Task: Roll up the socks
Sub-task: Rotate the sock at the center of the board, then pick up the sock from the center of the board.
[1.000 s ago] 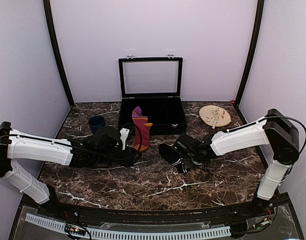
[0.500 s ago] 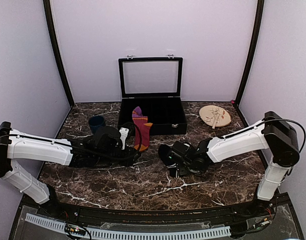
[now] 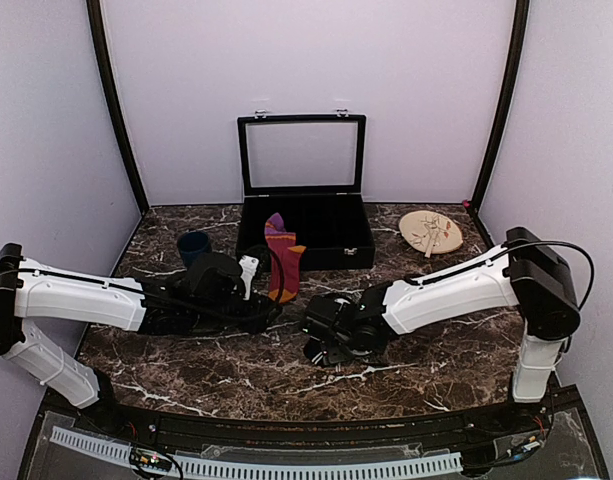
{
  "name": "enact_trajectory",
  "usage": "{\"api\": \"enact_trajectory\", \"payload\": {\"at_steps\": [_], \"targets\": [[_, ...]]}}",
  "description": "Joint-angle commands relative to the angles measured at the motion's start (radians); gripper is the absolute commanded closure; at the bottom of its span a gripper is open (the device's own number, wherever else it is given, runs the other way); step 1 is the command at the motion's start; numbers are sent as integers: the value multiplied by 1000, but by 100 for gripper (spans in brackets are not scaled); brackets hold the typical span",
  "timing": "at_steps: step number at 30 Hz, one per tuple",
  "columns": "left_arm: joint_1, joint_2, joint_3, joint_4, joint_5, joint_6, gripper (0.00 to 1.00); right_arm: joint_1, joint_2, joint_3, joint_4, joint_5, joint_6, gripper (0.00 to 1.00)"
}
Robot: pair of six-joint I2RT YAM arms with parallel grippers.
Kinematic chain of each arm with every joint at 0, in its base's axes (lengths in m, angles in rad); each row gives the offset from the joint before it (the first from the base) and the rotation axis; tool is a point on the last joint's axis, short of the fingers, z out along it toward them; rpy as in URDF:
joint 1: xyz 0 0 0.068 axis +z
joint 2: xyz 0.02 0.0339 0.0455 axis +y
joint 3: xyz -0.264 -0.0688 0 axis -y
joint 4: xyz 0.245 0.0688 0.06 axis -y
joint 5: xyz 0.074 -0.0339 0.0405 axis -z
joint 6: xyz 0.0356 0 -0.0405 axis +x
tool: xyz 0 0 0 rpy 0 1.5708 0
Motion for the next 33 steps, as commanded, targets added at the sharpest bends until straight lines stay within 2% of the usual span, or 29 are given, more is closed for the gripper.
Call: {"api": "enact_trajectory", "payload": {"at_steps": [1,7,14,18,23,33], "targets": [[-6,-46,1,-36,-20,14,55,28,6,80,-99,60,-7,23],[-6,-65,4,-62,-54,12,44,50,-97,70,-47,105,-202,17],[-3,-71,29,-123,-108,20,35,106,-161,38,0,-14,-461,14],[18,-84,25,-154,-114,7,29,159,-117,70,-16,-46,-573,14],[36,-117,11,-186,-101,-31,26,205,-42,106,-41,-9,-661,15],[51,-162,-13,-214,-92,-59,22,197,27,108,-30,11,-777,19]]}}
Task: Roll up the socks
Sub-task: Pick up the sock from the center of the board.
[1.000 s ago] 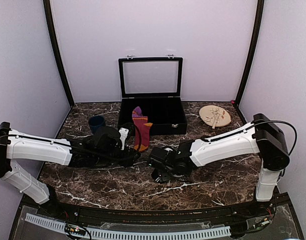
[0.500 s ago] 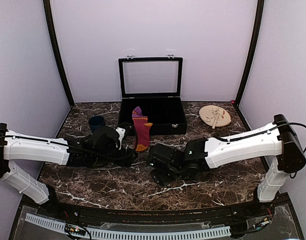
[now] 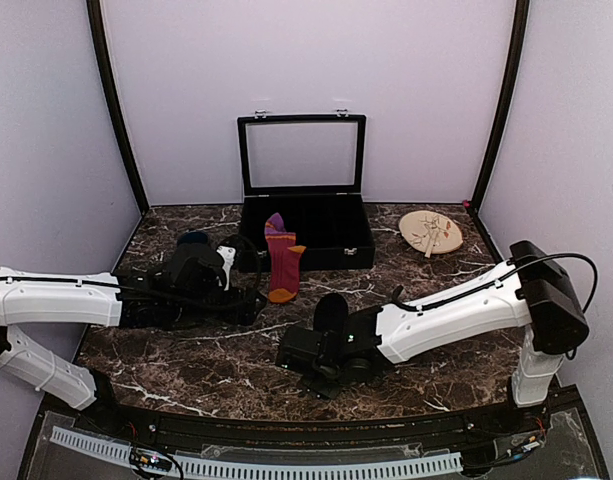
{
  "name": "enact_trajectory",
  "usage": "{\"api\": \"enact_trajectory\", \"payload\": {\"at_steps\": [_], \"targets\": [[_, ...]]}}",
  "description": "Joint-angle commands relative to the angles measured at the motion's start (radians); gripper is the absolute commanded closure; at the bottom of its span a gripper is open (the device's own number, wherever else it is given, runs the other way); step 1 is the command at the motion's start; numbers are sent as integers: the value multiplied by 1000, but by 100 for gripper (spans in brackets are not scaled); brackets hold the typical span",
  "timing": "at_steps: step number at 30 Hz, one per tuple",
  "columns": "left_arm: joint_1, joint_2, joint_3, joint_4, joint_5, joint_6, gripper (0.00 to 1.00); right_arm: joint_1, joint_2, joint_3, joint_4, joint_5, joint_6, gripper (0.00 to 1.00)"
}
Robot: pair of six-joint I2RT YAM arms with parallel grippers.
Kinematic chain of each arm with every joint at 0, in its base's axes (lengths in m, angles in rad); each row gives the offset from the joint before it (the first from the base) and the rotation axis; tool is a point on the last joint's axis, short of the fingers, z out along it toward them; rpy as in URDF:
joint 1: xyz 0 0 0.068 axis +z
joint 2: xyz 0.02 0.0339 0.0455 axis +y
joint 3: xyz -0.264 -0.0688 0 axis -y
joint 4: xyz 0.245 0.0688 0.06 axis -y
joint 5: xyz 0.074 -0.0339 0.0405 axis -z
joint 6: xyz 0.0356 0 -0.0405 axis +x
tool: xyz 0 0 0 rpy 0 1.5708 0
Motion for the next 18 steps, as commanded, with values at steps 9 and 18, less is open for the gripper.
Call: {"api": "enact_trajectory", "payload": {"at_steps": [9,18], "targets": [[12,-45,-25,-44,-7,-36,6,-60,18,-22,30,5,-109,21],[17,-57,-30,-45,-15,-39,8,-113,17,-39,42,-62,-175,29]]}}
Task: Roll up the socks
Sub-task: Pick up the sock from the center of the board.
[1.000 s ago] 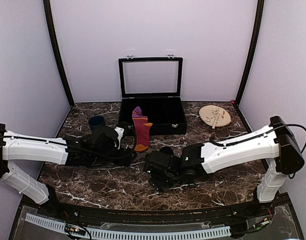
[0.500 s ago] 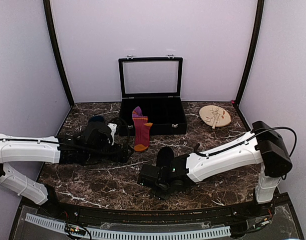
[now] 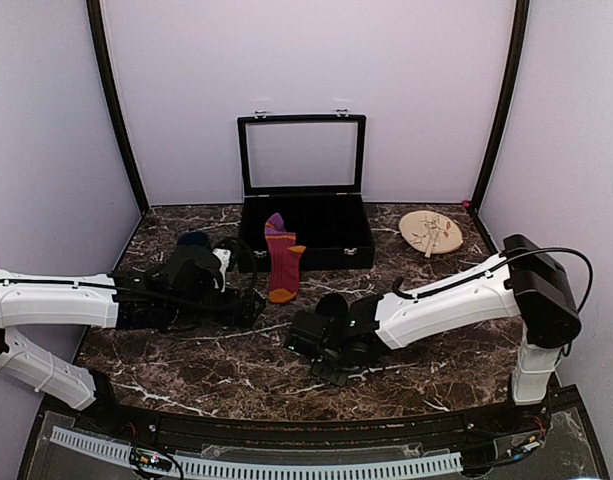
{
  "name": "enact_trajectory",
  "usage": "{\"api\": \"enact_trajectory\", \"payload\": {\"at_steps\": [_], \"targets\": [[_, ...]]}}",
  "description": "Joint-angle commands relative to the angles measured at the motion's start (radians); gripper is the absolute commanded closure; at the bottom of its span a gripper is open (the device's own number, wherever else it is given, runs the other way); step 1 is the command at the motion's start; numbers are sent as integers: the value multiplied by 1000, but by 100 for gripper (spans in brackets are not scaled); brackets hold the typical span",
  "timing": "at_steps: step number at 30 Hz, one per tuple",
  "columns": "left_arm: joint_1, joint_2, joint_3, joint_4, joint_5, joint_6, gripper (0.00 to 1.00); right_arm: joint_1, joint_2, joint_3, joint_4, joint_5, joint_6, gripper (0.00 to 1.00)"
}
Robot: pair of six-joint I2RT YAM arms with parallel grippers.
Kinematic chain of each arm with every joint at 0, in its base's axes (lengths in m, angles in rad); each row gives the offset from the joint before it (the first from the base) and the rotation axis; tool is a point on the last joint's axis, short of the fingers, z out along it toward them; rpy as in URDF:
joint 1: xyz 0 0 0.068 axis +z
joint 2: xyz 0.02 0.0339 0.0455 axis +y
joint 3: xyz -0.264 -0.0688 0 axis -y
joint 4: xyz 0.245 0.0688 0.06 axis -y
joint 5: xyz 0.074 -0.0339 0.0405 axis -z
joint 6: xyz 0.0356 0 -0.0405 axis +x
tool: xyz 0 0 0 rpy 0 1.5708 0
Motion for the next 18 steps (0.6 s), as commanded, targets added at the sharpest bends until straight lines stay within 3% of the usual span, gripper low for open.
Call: {"api": "enact_trajectory", "payload": {"at_steps": [1,9,18], "targets": [[10,-33,-13,-11,-14,-4,8,-22,-3,-14,19,-54,-47,31],[17,-24,-9,-3,-5,4,9,-38,19,-11,22,-103,-91,41],[23,-18,-10,3,3,4,9,-53,31,-8,33,-98,-134,43]]}}
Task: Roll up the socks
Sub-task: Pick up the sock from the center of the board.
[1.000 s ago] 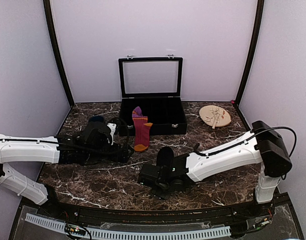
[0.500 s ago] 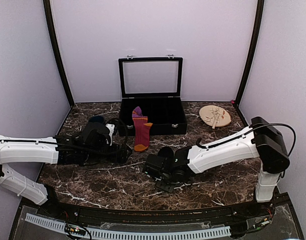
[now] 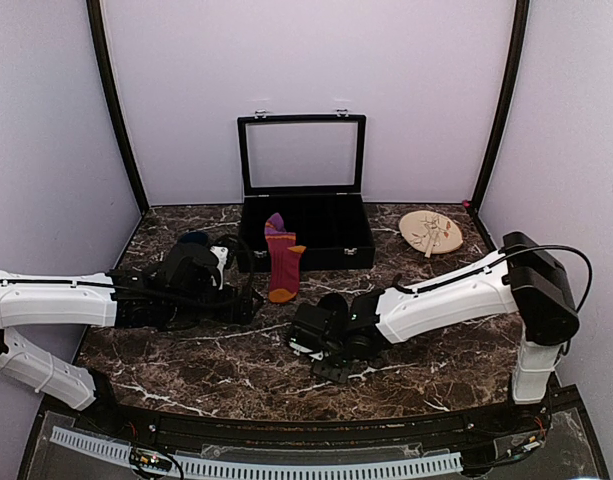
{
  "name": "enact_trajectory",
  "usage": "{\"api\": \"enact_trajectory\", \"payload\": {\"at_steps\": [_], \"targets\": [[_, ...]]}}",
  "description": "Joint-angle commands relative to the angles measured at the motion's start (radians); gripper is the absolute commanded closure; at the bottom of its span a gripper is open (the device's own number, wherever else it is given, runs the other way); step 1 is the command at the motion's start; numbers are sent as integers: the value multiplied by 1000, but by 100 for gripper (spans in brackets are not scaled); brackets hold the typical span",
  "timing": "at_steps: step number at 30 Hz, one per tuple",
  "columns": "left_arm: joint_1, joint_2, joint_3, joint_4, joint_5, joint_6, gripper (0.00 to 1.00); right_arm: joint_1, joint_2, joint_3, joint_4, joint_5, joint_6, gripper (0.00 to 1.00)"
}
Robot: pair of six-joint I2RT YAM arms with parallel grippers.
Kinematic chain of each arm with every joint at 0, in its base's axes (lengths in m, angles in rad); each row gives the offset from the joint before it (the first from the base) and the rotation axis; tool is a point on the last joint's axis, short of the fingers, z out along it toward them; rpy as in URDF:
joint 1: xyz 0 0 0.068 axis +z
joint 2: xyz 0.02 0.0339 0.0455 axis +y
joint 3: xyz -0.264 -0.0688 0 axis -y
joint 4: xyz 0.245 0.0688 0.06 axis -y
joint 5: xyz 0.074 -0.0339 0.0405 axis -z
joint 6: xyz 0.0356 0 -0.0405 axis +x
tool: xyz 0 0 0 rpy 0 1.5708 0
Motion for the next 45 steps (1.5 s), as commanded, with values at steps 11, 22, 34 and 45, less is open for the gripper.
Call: {"api": "enact_trajectory", "payload": {"at_steps": [11,22,34,45], "targets": [[13,-5,-10,4,7,1,10,-40,51,14,-7,-73,-56,62],[15,7,-8,7,15,-3,10,-44,51,13,-9,-117,-60,82],[16,1,-5,-1,12,-1,10,-67,74,39,-35,-179,-59,100],[17,-12,-45,17,-11,-1,9,-82,40,60,-43,-275,-43,100]]}}
